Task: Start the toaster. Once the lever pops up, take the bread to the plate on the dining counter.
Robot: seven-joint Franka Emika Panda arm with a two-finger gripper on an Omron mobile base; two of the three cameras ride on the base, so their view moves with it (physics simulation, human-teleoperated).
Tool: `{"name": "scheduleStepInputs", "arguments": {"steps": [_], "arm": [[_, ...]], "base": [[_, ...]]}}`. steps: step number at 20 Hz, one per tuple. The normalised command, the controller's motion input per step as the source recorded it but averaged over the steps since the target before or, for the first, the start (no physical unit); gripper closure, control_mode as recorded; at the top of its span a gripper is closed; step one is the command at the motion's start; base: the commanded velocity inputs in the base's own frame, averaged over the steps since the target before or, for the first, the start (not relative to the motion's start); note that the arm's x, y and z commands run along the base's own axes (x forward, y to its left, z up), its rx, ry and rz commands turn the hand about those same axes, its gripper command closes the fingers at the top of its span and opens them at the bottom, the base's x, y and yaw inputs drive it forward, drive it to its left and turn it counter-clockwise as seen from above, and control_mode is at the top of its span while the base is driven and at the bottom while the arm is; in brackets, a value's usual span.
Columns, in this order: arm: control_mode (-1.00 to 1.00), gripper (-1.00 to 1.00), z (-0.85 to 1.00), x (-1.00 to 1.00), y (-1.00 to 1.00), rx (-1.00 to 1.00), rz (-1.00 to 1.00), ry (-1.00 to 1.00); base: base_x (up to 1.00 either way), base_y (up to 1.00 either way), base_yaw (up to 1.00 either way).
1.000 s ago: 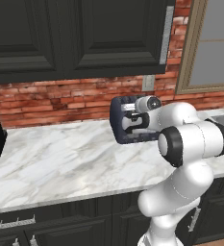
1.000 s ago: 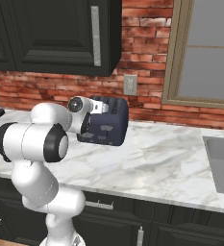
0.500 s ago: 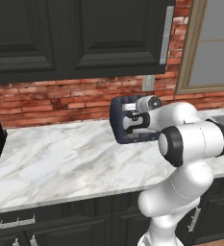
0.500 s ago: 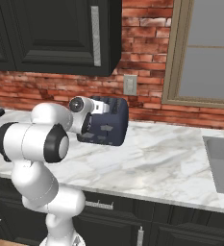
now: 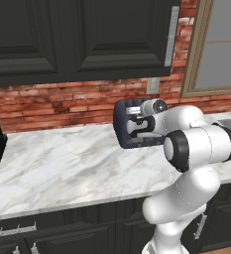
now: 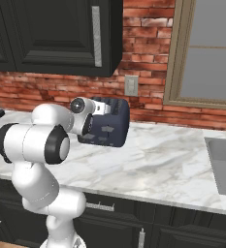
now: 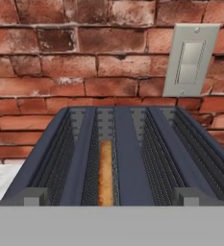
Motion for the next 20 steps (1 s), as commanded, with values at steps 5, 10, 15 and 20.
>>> {"name": "scheduleStepInputs", "arguments": {"steps": [5, 10, 15, 20], "arm": [[-1.0, -1.0, -0.02, 0.0, 0.0, 0.0, 0.0, 0.0], [-1.0, -1.0, 0.0, 0.0, 0.02, 0.0, 0.0, 0.0], [-1.0, -1.0, -0.01, 0.0, 0.09, 0.0, 0.0, 0.0], [-1.0, -1.0, -0.04, 0.0, 0.05, 0.0, 0.0, 0.0]], "base": [[0.0, 0.0, 0.0], [0.0, 0.0, 0.0], [0.0, 0.0, 0.0], [0.0, 0.0, 0.0]]}}
